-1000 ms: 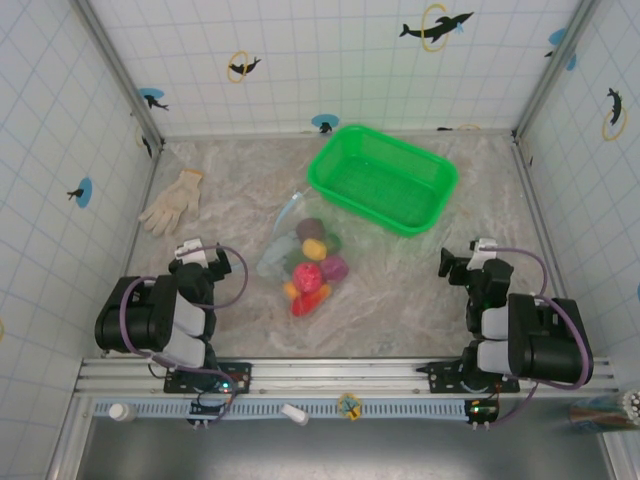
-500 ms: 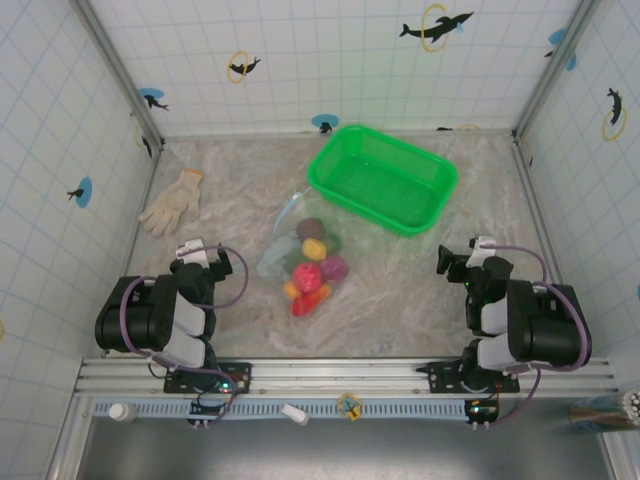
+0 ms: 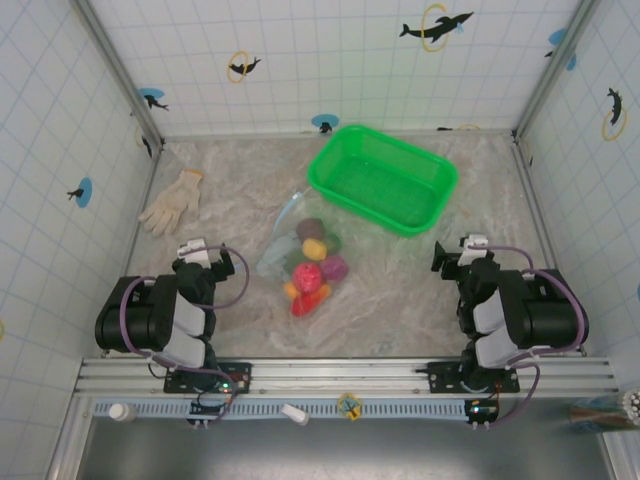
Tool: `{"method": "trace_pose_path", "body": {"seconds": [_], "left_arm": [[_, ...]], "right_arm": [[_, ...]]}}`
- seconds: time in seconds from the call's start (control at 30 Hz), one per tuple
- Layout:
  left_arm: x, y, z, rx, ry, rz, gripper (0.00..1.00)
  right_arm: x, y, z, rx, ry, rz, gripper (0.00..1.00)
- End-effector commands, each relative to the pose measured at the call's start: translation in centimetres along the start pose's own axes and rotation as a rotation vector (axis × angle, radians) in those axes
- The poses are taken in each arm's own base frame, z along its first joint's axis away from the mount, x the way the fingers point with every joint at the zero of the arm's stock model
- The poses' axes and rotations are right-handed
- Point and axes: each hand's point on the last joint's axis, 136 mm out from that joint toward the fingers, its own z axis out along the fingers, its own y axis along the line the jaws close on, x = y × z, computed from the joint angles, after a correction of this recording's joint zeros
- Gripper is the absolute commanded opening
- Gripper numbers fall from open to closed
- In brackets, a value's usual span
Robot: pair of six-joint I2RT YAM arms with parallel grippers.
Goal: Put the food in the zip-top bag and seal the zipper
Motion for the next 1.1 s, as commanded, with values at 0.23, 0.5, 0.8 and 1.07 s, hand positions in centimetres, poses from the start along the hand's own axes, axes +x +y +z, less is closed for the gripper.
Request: {"method": "trace_pose_path", "body": {"seconds": [0.23, 0.5, 0.8, 1.07], "left_arm": [[0.3, -0.2, -0.2, 0.024, 0.010, -0.001, 0.98], [0.2, 0.8, -0.1, -0.020, 0.005, -0.034, 0.98], [0.2, 0.8, -0.1, -0.019, 0.005, -0.034, 0.98], [0.2, 0.8, -0.1, -0.019, 0.006, -0.034, 0.98]], "right_arm": [[0.7, -2.1, -0.6, 0.129, 0.014, 0.017, 1.00], [0.7, -2.1, -0.6, 0.130, 0.016, 0.017, 1.00], [0.7, -2.1, -0.6, 0.130, 0.016, 0.017, 1.00], [0.7, -2.1, -0.6, 0.131, 0.015, 0.016, 1.00]]}}
